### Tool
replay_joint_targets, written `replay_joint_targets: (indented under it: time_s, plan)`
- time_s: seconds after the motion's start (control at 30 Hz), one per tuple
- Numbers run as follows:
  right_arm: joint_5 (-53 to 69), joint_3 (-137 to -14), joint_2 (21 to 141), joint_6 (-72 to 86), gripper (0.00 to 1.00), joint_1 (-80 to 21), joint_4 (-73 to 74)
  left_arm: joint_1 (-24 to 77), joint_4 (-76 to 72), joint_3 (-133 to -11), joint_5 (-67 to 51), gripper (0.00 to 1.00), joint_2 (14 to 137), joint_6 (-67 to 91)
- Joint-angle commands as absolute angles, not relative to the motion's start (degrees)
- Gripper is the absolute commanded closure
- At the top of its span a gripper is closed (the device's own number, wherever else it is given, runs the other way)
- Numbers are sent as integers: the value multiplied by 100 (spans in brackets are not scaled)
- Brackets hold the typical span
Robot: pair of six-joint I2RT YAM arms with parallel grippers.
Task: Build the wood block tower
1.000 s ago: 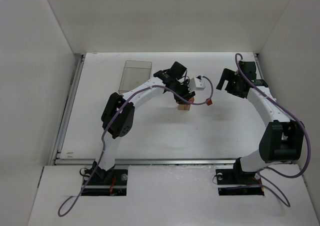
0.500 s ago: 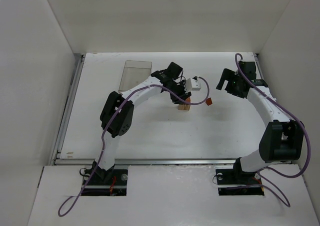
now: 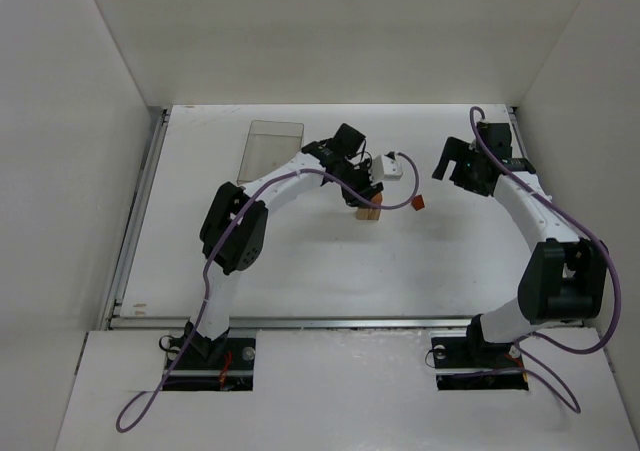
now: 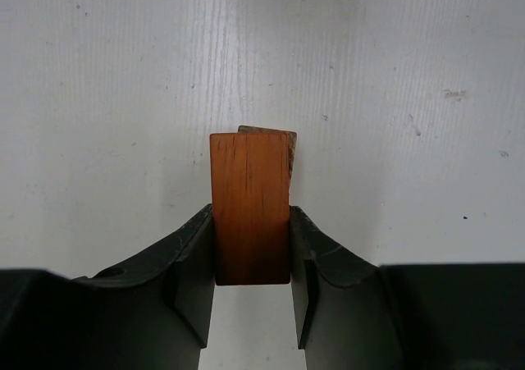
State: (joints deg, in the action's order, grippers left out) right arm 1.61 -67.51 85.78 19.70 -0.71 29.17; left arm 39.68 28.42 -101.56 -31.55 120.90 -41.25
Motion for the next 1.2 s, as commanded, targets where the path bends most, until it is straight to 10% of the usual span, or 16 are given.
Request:
replay_joint_targets:
  time_s: [0.0,1.17]
  plan:
    - [211,-6794,8596,2013,0,-53,2777,3981,2672,-10037,-3428,100,11681,-4157]
    - [211,-6794,8596,1960,0,-53,2830,4034,2777,-10037,-3322,100,11681,-4623]
